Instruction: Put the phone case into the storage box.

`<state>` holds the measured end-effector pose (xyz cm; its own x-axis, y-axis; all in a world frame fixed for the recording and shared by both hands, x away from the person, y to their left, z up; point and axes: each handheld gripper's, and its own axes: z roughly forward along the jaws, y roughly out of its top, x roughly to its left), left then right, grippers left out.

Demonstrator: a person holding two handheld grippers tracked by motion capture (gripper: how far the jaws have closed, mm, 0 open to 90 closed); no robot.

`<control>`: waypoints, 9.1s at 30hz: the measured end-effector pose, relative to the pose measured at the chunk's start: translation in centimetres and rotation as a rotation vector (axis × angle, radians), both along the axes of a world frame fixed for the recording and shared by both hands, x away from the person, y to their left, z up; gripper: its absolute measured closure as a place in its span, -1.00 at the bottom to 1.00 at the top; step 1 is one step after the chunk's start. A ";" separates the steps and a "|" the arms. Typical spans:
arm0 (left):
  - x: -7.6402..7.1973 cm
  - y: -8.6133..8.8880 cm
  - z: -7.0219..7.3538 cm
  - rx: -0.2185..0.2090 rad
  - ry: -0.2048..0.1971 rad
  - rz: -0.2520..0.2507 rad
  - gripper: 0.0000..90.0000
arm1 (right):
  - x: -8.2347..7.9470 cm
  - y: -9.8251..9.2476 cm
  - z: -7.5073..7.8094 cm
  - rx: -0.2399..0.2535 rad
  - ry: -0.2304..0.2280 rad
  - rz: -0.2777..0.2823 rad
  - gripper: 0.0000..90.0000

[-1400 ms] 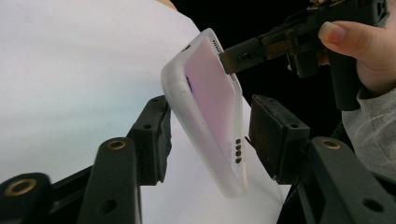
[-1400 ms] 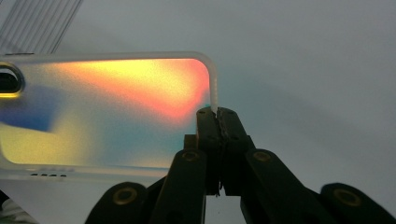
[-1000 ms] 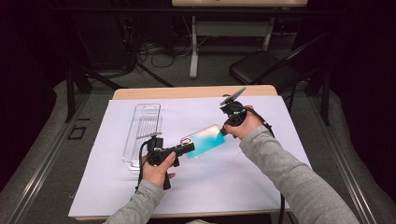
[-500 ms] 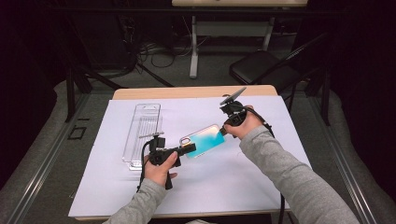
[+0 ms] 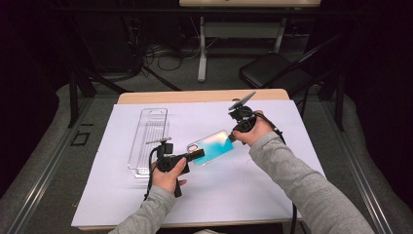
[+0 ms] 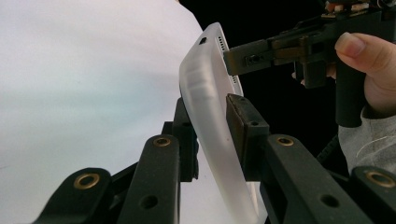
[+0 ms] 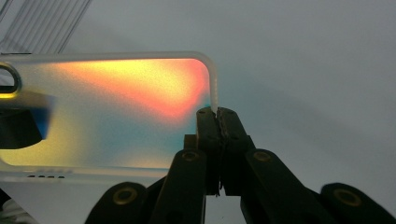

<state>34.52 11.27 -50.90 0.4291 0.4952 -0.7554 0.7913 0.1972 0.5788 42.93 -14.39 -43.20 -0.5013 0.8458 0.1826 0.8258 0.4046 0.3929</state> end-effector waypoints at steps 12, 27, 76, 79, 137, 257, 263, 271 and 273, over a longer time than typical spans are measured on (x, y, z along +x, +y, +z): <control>0.0 0.0 -0.1 -0.039 0.009 -0.002 0.76 | 0.0 -0.1 -0.3 0.003 0.001 -0.001 0.98; 0.2 0.3 -0.3 -0.079 0.037 -0.002 0.82 | 0.0 -0.1 -0.3 0.019 0.000 0.002 0.98; 0.7 1.3 0.2 -0.029 0.022 -0.021 0.91 | -0.3 -0.5 0.3 0.056 -0.057 0.036 0.62; 0.7 1.5 0.4 -0.017 0.017 -0.016 0.91 | -0.5 -0.6 0.5 0.064 -0.075 0.046 0.59; 2.6 3.7 9.9 0.506 -0.220 -0.277 0.92 | -5.1 -4.3 2.7 0.059 -0.588 0.320 -0.30; 1.0 -3.6 12.8 0.720 -0.510 -0.763 0.92 | -7.8 -1.1 1.4 0.181 -0.502 0.833 0.82; 1.0 -3.6 12.9 0.718 -0.512 -0.762 0.91 | -7.8 -1.1 1.4 0.180 -0.514 0.839 0.82; 1.0 -3.6 12.9 0.715 -0.513 -0.759 0.91 | -7.9 -1.2 1.4 0.181 -0.518 0.837 0.82; 1.0 -3.5 12.9 0.714 -0.512 -0.758 0.91 | -7.9 -1.2 1.4 0.182 -0.517 0.834 0.82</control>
